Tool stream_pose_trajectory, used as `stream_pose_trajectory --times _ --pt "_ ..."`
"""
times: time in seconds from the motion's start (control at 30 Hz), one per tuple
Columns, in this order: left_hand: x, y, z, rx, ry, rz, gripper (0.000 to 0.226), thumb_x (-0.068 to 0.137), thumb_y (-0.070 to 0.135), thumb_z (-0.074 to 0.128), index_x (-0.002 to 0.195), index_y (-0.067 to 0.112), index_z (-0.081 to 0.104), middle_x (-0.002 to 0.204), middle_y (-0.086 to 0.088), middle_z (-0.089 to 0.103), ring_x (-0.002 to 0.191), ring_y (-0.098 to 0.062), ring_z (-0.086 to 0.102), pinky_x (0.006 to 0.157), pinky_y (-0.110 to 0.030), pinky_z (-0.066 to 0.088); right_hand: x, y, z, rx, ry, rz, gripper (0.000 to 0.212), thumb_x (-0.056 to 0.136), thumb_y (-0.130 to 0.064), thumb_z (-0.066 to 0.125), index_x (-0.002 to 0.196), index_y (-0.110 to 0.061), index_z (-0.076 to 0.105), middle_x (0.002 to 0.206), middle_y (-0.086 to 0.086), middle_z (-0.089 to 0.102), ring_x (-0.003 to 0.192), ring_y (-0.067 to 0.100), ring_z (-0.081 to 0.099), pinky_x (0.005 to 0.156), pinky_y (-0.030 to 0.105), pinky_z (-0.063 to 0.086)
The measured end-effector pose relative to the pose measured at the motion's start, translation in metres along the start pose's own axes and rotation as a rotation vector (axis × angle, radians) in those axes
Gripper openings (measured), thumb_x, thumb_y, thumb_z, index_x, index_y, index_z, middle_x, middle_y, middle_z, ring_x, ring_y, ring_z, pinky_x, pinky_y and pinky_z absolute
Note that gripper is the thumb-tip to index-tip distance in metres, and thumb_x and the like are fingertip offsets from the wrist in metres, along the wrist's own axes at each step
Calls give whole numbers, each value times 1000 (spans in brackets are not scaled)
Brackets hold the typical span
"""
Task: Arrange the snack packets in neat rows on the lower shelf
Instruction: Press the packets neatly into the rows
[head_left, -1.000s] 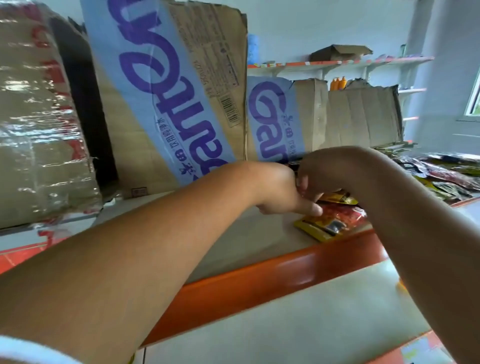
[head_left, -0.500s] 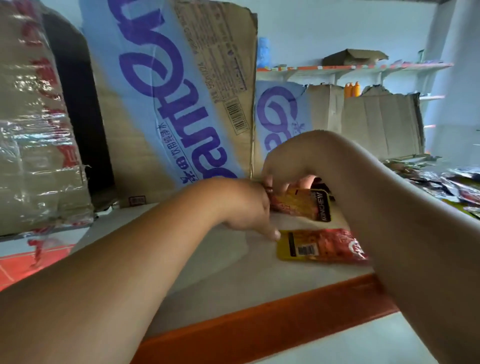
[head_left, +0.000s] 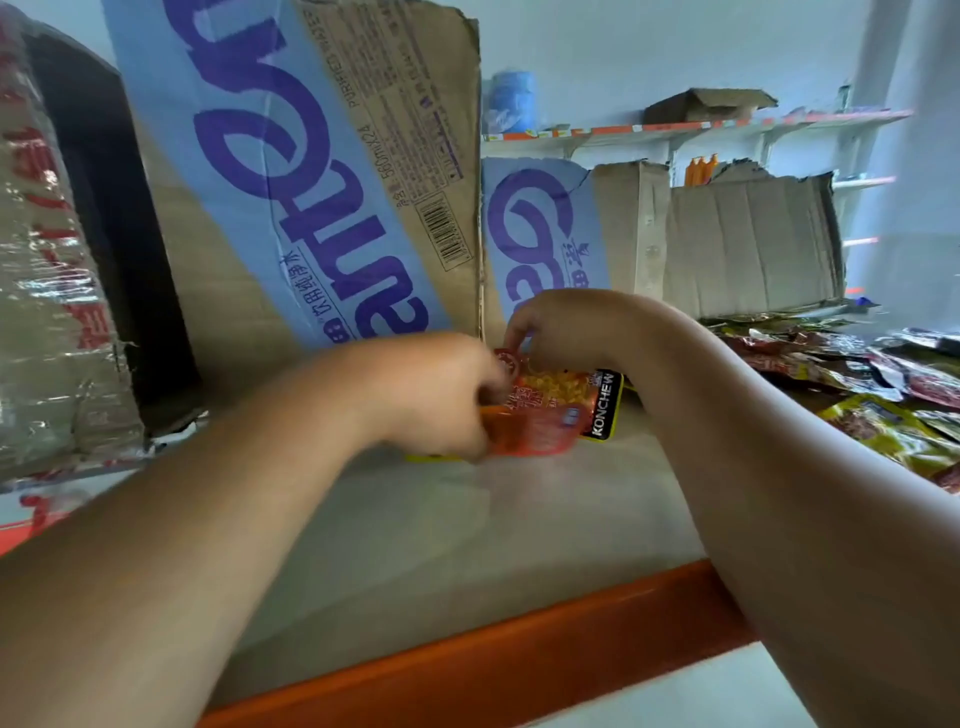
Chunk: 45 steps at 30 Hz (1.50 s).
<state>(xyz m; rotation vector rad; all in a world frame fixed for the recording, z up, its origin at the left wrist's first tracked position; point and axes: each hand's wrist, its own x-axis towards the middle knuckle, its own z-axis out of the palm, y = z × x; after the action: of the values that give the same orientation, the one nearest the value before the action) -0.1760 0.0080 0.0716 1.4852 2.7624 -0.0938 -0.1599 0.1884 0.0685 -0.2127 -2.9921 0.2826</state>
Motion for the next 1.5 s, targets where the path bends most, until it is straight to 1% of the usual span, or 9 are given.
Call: stream_pose_trajectory --times 0.1,0.17,0.33,0.47,0.6,0.8,0.93,1.13,1.5 --pt "-7 -18 -7 203 -155 -236 6 85 28 67 87 24 63 84 3 66 70 -15 59 59 -27 45 3 3 3 24 -28 16 22 89 -21 67 101 -39 65 109 -11 63 90 8 57 68 28 43" --pt "-5 -20 -5 167 -270 -323 26 84 46 74 94 24 64 90 2 68 74 -16 62 61 -26 47 0 1 3 30 -66 12 18 87 -27 72 101 -36 65 105 -8 65 87 10 59 68 28 45" --pt "4 -17 2 82 -245 -245 43 80 67 74 89 29 55 97 8 61 89 -14 59 73 -31 48 -13 -13 -1 -105 -266 14 38 70 -52 83 96 -39 60 99 -6 63 86 16 62 69 31 47" --pt "1 -22 -1 42 -257 -251 45 76 60 81 106 31 64 109 8 65 99 -16 63 86 -33 55 -27 -34 -7 -371 -395 -3 55 78 -52 79 123 -29 58 106 -6 57 99 17 54 65 24 39" --pt "-4 -26 -4 31 -310 -257 54 69 58 87 110 31 65 110 8 65 101 -17 64 90 -34 56 -29 -40 -7 -344 -400 17 49 84 -40 78 125 -22 58 101 -5 57 76 10 52 63 23 41" --pt "2 -20 5 -27 -188 -193 52 72 62 84 107 29 66 106 8 67 97 -13 62 88 -33 53 -27 -43 0 -291 -364 29 38 82 -41 78 111 -19 64 104 6 65 91 22 66 84 34 56" --pt "1 -18 3 -10 -199 -182 48 74 62 82 107 30 68 105 9 70 96 -15 66 91 -36 55 -32 -51 2 -347 -318 33 39 87 -44 73 117 -21 63 96 0 59 71 13 55 62 25 45" --pt "-13 -12 5 18 -183 -181 44 81 59 78 111 29 68 108 6 66 97 -17 62 65 -27 40 -43 -62 2 -395 -308 53 39 90 -36 71 123 -20 59 87 -1 55 68 13 50 54 25 36" --pt "-102 -67 7 36 -219 -212 38 75 56 84 96 29 68 101 7 70 89 -15 67 81 -36 58 -78 -98 12 -271 -257 30 31 90 -38 71 118 -24 64 104 -6 61 86 11 57 75 26 50"
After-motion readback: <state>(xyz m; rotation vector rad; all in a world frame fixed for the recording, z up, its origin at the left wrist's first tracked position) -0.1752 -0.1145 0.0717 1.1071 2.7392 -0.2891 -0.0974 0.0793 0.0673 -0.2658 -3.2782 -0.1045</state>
